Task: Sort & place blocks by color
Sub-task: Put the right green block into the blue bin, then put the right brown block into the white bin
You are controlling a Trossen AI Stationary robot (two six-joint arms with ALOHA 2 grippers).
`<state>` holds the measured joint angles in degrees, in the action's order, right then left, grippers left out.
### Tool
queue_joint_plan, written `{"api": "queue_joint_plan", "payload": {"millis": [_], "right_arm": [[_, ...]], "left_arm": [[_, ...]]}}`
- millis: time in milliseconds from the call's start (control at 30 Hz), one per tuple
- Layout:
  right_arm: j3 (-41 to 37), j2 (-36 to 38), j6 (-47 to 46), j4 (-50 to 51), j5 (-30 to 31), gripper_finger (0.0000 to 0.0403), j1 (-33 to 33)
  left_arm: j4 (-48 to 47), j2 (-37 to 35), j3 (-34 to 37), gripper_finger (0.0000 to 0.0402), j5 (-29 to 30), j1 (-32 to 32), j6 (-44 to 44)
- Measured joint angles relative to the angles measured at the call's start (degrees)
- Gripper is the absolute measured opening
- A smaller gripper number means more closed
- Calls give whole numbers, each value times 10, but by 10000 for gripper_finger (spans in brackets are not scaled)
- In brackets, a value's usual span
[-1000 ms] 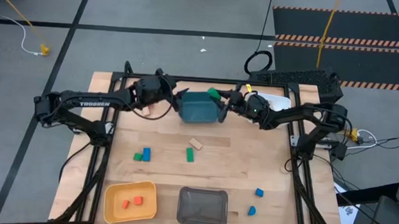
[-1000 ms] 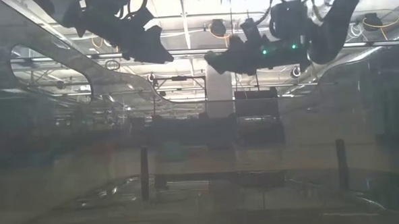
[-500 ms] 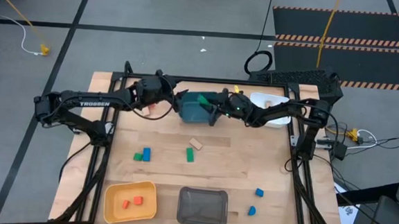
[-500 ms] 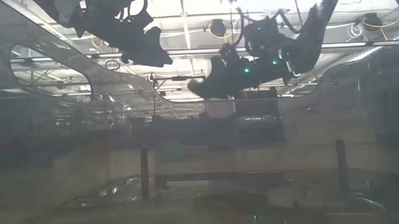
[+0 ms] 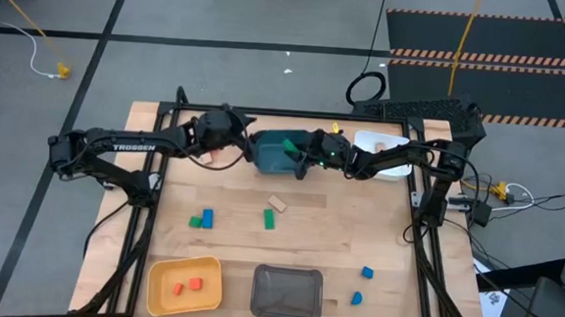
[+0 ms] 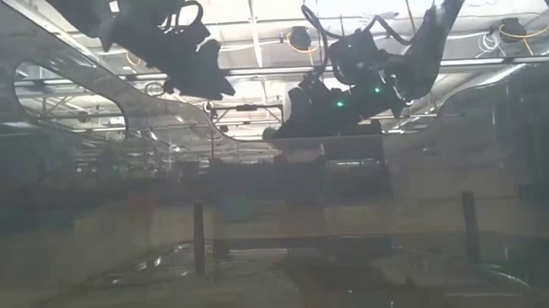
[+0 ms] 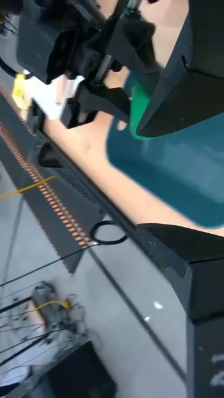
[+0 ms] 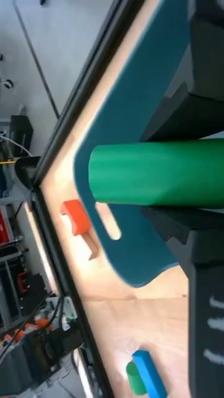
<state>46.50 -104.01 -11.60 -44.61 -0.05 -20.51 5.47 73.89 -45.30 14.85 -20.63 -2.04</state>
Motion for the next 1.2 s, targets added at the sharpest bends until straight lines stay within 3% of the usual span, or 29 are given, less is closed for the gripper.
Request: {"api": "queue_joint_plan", "payload": {"millis": [433, 667, 900, 1200], "right_arm": [[-1, 22, -25, 22, -2, 220, 7], [0, 141, -65, 191, 0, 218, 20], [-1, 226, -135, 365, -2, 218, 86], [-1, 212, -186, 355, 0, 217, 181]], "left_arm": [[-46, 0, 0, 241, -1, 35, -33], [-59, 0, 0, 241, 0, 54, -42], [-66, 0, 0, 241, 0, 78, -57], [-71, 0, 0, 241, 0, 117, -108]]}}
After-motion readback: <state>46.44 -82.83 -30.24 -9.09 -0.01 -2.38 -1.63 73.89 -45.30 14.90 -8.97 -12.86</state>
